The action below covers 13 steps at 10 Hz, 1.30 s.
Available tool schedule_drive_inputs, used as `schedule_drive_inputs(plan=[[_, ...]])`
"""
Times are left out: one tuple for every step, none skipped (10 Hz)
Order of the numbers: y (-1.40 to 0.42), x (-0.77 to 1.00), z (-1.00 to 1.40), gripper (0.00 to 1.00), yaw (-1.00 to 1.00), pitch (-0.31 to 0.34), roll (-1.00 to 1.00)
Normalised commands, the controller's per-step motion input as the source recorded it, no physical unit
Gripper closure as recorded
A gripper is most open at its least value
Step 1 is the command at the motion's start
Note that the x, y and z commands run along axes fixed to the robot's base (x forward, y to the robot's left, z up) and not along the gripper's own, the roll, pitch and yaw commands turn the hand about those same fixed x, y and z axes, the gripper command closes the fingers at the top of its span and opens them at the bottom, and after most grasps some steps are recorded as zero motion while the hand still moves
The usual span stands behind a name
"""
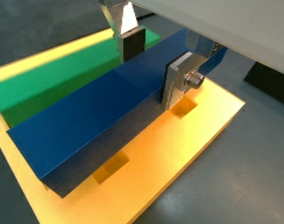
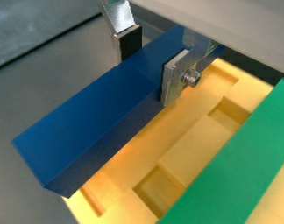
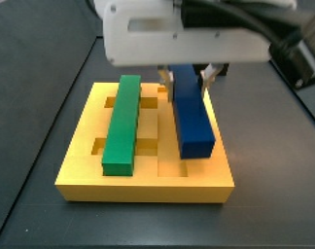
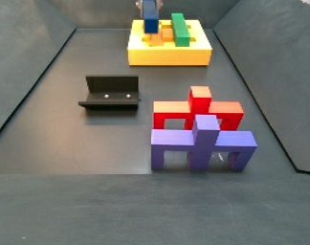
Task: Pick up the blue object. Move up. Move to above the board. Insert the blue object.
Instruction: Insert the blue object.
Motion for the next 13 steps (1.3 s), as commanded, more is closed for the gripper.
schedule_drive_inputs(plan=[[-0.11, -0.03, -0.23, 1.0, 0.0, -0.011, 0.0], [-0.08, 0.0, -0.08, 1.0, 0.0, 0.0, 0.0], [0.0, 0.0, -0.08, 1.0, -0.05, -0.02, -0.06], [0.02, -0.03, -0.1, 1.0, -0.13, -0.03, -0.08], [0.06, -0.08, -0.11, 1.0, -0.25, -0.043, -0.15], [0.14, -0.15, -0.15, 1.0, -0.22, -0.089, -0.31], [0.19, -0.03, -0.19, 1.0, -0.13, -0.071, -0.39], [0.13, -0.03, -0.18, 1.0, -0.14, -0.08, -0.39], [0.03, -0.08, -0.14, 1.0, -0.03, -0.06, -0.35], [0.0, -0.08, -0.03, 1.0, 0.0, -0.007, -0.27], [-0.04, -0.1, 0.0, 1.0, 0.0, -0.001, -0.12], [-0.11, -0.11, 0.0, 1.0, 0.0, 0.0, 0.01], [-0.02, -0.12, -0.01, 1.0, 0.0, -0.009, 0.0]])
